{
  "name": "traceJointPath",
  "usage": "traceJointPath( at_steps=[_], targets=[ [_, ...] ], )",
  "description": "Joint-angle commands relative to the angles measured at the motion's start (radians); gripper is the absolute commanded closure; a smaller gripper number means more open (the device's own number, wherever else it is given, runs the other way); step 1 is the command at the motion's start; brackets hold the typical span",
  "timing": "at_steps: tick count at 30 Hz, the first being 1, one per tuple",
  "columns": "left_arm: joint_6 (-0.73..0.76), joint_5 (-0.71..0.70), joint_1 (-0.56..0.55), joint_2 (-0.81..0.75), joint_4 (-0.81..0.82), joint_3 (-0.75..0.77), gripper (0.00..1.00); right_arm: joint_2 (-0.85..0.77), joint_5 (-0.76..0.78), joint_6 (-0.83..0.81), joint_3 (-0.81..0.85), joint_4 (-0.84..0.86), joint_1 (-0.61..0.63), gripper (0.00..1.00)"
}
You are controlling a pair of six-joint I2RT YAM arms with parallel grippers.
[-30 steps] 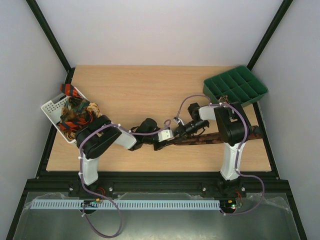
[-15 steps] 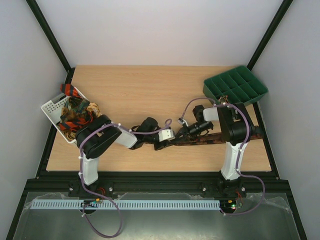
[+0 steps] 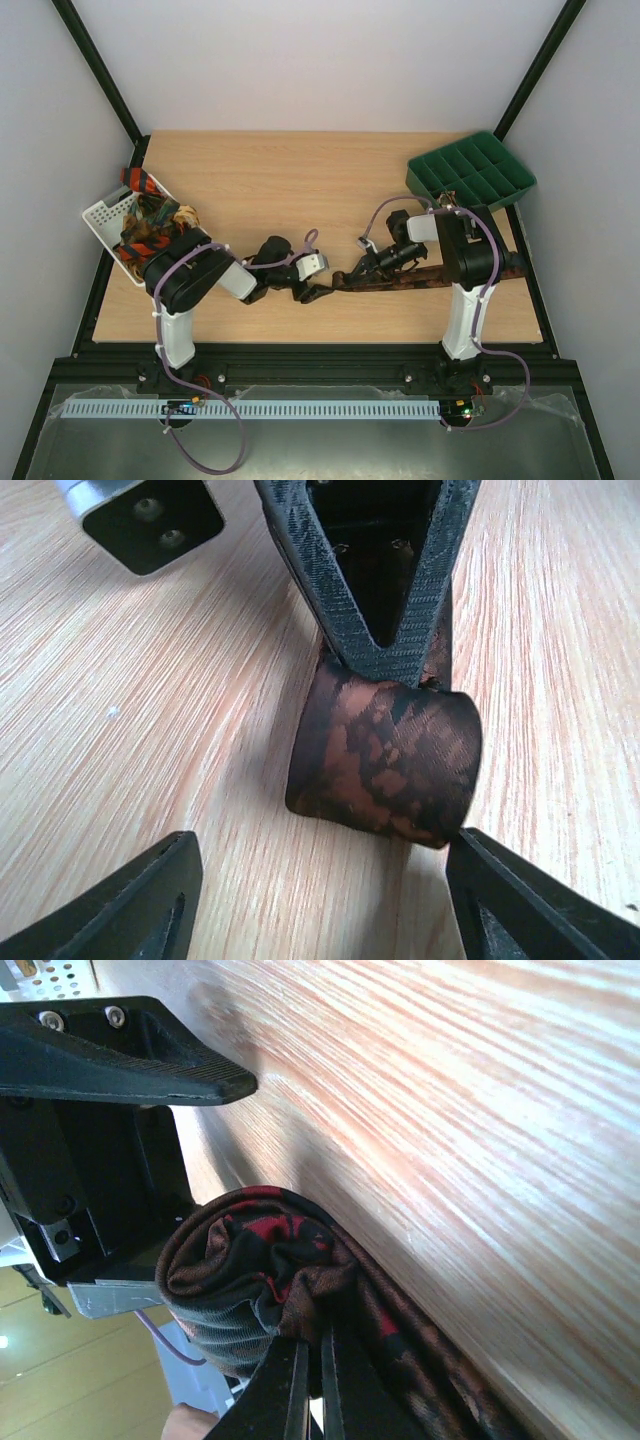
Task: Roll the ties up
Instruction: Roll the tie at the center of the board.
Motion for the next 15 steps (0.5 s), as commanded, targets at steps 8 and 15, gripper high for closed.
traceJointPath(
  at_steps=[8, 15],
  targets=[
    [-0.109, 0.027, -0.054, 0.128, 0.266, -0.049, 0.28, 0.136, 0.273, -0.006, 0.008, -0.017, 0.033, 0.99],
    [-0.054, -0.041, -0.063, 0.127, 0.168, -0.013, 0.49, 0.166, 0.259, -0.034, 0.046, -0.041, 0.033, 0.99]
  ],
)
